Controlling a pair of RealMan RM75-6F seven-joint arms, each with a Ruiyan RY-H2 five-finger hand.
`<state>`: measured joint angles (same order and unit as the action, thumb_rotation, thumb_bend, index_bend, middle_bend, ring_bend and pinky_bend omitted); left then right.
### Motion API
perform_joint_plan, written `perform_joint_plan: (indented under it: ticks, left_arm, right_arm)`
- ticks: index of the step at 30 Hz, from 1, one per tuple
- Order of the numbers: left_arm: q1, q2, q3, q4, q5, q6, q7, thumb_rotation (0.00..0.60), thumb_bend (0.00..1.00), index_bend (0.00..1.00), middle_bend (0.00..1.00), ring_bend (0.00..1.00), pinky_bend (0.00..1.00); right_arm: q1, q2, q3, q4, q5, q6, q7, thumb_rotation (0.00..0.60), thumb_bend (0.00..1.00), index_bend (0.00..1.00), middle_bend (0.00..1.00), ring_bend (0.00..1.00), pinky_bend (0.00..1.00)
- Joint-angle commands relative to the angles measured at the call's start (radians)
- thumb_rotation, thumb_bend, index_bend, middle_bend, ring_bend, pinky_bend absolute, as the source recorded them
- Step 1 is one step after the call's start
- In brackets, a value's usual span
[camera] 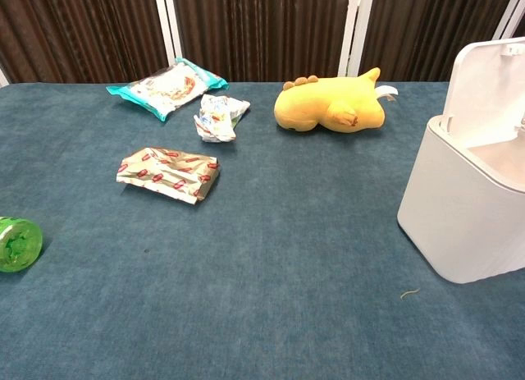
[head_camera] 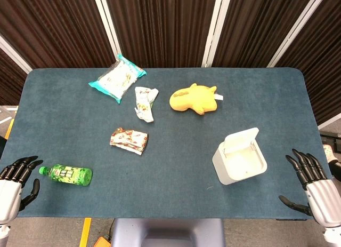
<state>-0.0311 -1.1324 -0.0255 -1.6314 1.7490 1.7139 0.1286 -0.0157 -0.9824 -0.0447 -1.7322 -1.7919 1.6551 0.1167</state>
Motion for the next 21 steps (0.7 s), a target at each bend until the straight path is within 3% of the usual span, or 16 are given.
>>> perform_joint_plan:
  ticks: [1, 5, 8, 9, 11, 12, 13, 18, 21]
  left_arm:
    - [0.0, -0.001, 0.001, 0.0, 0.001, 0.0, 0.002, 0.6, 0.55, 0.27, 0.23, 0.23, 0.37]
    - [0.0, 0.0, 0.002, 0.0, 0.0, -0.003, 0.004, 0.6, 0.55, 0.27, 0.23, 0.23, 0.37]
    - [0.0, 0.002, 0.001, 0.0, -0.003, -0.003, -0.003, 0.6, 0.55, 0.27, 0.23, 0.23, 0.37]
    - [0.001, 0.002, 0.001, 0.001, -0.006, -0.003, -0.004, 0.6, 0.55, 0.27, 0.23, 0.23, 0.37]
    - [0.004, 0.005, 0.0, -0.002, -0.014, -0.002, -0.008, 0.6, 0.55, 0.27, 0.23, 0.23, 0.37]
    - [0.005, 0.006, 0.0, -0.003, -0.016, 0.0, -0.011, 0.6, 0.55, 0.27, 0.23, 0.23, 0.37]
    - [0.008, 0.008, -0.001, -0.006, -0.016, 0.004, -0.013, 0.6, 0.55, 0.27, 0.23, 0.23, 0.37]
    - [0.015, 0.007, -0.004, -0.005, -0.001, 0.029, -0.007, 0.6, 0.55, 0.27, 0.23, 0.23, 0.37]
    - [0.013, 0.006, -0.005, -0.002, -0.013, 0.019, -0.009, 0.6, 0.55, 0.27, 0.24, 0.23, 0.37]
  right_arm:
    - [0.002, 0.001, -0.002, -0.002, 0.001, -0.006, 0.0, 0.6, 0.12, 0.06, 0.04, 0.0, 0.09]
    - [0.004, 0.002, -0.006, -0.004, -0.005, -0.011, 0.004, 0.6, 0.12, 0.06, 0.06, 0.0, 0.09]
    - [0.004, -0.01, 0.0, 0.002, -0.017, 0.007, 0.004, 0.6, 0.12, 0.06, 0.14, 0.02, 0.1]
    - [0.003, -0.016, 0.006, 0.006, -0.017, 0.017, -0.002, 0.6, 0.12, 0.07, 0.2, 0.08, 0.15]
    - [0.007, -0.029, 0.019, -0.007, -0.015, 0.024, -0.01, 0.6, 0.16, 0.07, 0.33, 0.29, 0.36]
    - [0.013, -0.027, 0.019, -0.021, -0.019, 0.016, -0.009, 0.6, 0.21, 0.08, 0.42, 0.44, 0.5]
    - [0.024, -0.019, 0.021, -0.044, -0.021, 0.0, -0.021, 0.6, 0.26, 0.08, 0.48, 0.53, 0.57]
    - [0.065, 0.009, 0.067, -0.167, 0.046, -0.087, -0.205, 0.6, 0.49, 0.06, 0.69, 0.72, 0.68]
    - [0.093, 0.024, 0.103, -0.262, 0.128, -0.144, -0.298, 0.6, 0.61, 0.06, 0.74, 0.77, 0.71]
